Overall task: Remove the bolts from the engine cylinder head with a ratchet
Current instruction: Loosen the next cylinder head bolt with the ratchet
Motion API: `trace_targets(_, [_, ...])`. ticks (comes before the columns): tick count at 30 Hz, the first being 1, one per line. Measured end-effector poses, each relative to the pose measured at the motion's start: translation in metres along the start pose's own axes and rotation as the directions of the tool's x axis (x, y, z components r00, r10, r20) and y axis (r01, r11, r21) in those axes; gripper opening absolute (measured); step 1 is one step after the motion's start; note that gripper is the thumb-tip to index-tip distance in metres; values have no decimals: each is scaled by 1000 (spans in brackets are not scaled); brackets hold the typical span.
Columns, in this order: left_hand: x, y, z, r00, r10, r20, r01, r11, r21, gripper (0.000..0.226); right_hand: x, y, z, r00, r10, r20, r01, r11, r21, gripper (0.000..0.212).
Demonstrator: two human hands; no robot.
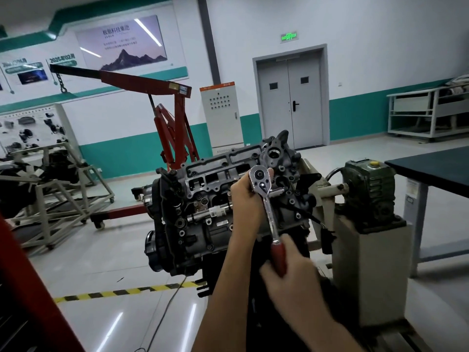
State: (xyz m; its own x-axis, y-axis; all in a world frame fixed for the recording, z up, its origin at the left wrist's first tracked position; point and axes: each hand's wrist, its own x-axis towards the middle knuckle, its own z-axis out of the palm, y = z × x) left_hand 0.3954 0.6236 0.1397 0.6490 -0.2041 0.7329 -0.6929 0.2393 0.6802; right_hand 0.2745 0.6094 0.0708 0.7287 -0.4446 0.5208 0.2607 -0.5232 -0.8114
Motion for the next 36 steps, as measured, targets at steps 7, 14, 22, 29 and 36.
trace_targets(7, [3, 1, -3, 997, -19, 76, 19, 1000, 11, 43, 27, 10, -62, 967, -61, 246, 120, 965, -233, 29])
trace_targets(14, [5, 2, -3, 995, -59, 85, 54, 997, 58, 51, 66, 6, -108, 940, -109, 323, 255, 854, -454, 23])
trace_targets(22, [1, 4, -3, 994, -74, 78, 75, 997, -10, 43, -2, -4, 22, 995, 87, 39, -89, 995, 51, 27])
trace_targets(29, [5, 3, -6, 990, -55, 130, 49, 998, 48, 26, 66, -4, -120, 903, -56, 426, 260, 862, -436, 30])
trace_targets(36, [2, 0, -2, 995, -62, 82, 58, 997, 48, 30, 21, 10, -60, 992, -67, 106, 89, 971, -221, 30])
